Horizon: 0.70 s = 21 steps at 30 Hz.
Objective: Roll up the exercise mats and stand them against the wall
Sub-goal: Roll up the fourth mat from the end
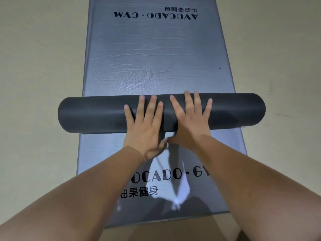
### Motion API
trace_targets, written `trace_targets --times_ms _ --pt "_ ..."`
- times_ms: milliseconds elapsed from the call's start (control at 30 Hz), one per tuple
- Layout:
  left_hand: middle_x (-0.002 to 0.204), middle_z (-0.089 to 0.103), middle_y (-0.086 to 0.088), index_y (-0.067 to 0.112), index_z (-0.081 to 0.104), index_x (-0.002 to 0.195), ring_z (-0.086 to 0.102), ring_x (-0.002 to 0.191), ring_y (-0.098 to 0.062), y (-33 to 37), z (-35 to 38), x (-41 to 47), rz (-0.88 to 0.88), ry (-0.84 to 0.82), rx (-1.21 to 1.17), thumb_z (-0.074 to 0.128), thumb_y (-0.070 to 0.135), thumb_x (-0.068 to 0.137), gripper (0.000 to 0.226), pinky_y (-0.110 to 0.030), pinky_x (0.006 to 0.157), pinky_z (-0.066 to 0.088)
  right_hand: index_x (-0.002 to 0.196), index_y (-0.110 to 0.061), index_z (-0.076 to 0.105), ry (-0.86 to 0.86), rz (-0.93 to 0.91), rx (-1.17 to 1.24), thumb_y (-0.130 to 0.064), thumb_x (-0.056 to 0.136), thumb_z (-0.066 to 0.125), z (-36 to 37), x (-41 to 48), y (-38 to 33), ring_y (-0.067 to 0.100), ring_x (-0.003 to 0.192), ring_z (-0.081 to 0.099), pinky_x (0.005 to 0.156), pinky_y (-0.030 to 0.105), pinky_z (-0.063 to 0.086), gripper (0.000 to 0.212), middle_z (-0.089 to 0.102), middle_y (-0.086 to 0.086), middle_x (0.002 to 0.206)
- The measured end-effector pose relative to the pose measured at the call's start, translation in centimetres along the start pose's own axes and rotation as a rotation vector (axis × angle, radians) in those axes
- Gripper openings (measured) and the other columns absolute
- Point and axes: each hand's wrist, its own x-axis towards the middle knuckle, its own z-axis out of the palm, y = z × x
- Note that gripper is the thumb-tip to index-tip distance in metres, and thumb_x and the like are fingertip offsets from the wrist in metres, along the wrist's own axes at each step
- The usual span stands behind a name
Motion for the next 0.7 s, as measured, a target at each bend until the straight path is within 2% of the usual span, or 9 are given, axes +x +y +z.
trace_targets --times_ms 100,167,300,367,400,467,500,700 --pt "0.163 -0.033 -0.008 0.015 -0.032 0.152 -0.029 0.149 -0.041 -0.2 0.8 0.8 -0.074 -0.072 0.009 0.060 0.062 0.081 0.126 -0.079 0.111 -0.005 0.162 -0.038 -0.011 0.000 -0.019 -0.017 -0.089 0.054 0.074 -2.2 3.2 0.6 0.040 0.158 -0.010 0.119 0.075 -0.004 0.146 -0.003 0.012 0.173" --pt "0.161 -0.037 -0.007 0.016 -0.037 0.149 -0.031 0.148 -0.041 -0.7 0.4 2.8 -0.084 -0.080 0.035 0.056 0.059 0.083 0.121 -0.079 0.111 -0.005 0.163 -0.038 -0.012 0.035 -0.059 -0.056 -0.088 0.055 0.073 -2.8 4.2 1.0 0.041 0.158 -0.011 0.117 0.077 -0.003 0.147 -0.007 0.013 0.173" --pt "0.163 -0.031 -0.005 0.017 -0.030 0.153 -0.024 0.151 -0.039 -2.3 -1.1 6.7 -0.076 -0.148 0.048 0.071 0.058 0.071 0.136 -0.078 0.112 -0.002 0.158 -0.035 -0.027 0.045 -0.106 -0.179 -0.087 0.057 0.074 -1.6 4.7 1.3 0.044 0.157 -0.015 0.115 0.079 -0.004 0.152 -0.017 0.018 0.170" --pt "0.164 -0.028 -0.004 0.018 -0.029 0.154 -0.021 0.152 -0.038 -2.4 -1.3 7.5 -0.085 -0.149 0.067 0.071 0.044 0.076 0.129 -0.076 0.114 -0.001 0.155 -0.033 -0.033 0.032 -0.080 -0.206 -0.076 0.064 0.079 -1.1 5.4 1.3 0.047 0.156 -0.015 0.114 0.080 -0.003 0.151 -0.018 0.021 0.169" --pt "0.165 -0.026 -0.004 0.018 -0.027 0.155 -0.019 0.153 -0.038 -2.3 -1.4 7.7 -0.095 -0.146 0.075 0.068 0.034 0.080 0.122 -0.075 0.114 0.000 0.154 -0.033 -0.034 0.039 -0.076 -0.223 -0.064 0.071 0.081 -1.0 5.8 1.2 0.047 0.156 -0.012 0.114 0.081 -0.001 0.146 -0.015 0.023 0.169" --pt "0.167 -0.020 -0.004 0.019 -0.024 0.156 -0.014 0.154 -0.038 -2.0 -1.4 8.1 -0.123 -0.124 0.085 0.062 0.020 0.082 0.113 -0.074 0.115 0.002 0.154 -0.032 -0.034 0.061 -0.074 -0.240 -0.040 0.082 0.078 -0.9 6.5 1.2 0.047 0.156 -0.005 0.114 0.080 0.004 0.133 -0.007 0.024 0.170" --pt "0.168 -0.017 -0.004 0.020 -0.021 0.157 -0.012 0.154 -0.038 -2.0 -1.3 8.3 -0.132 -0.104 0.091 0.062 0.018 0.083 0.111 -0.074 0.115 0.004 0.154 -0.033 -0.033 0.062 -0.073 -0.240 -0.035 0.083 0.076 -1.0 6.8 1.3 0.046 0.156 -0.002 0.115 0.080 0.006 0.130 -0.004 0.023 0.170" --pt "0.168 0.007 -0.003 0.020 -0.002 0.160 0.007 0.153 -0.035 -2.6 -2.0 8.7 -0.105 -0.106 0.083 0.069 0.023 0.084 0.104 -0.075 0.115 0.009 0.161 -0.040 -0.014 -0.013 -0.100 -0.167 -0.037 0.081 0.080 -2.5 7.1 1.6 0.038 0.156 0.010 0.119 0.073 0.007 0.123 0.011 0.016 0.168"
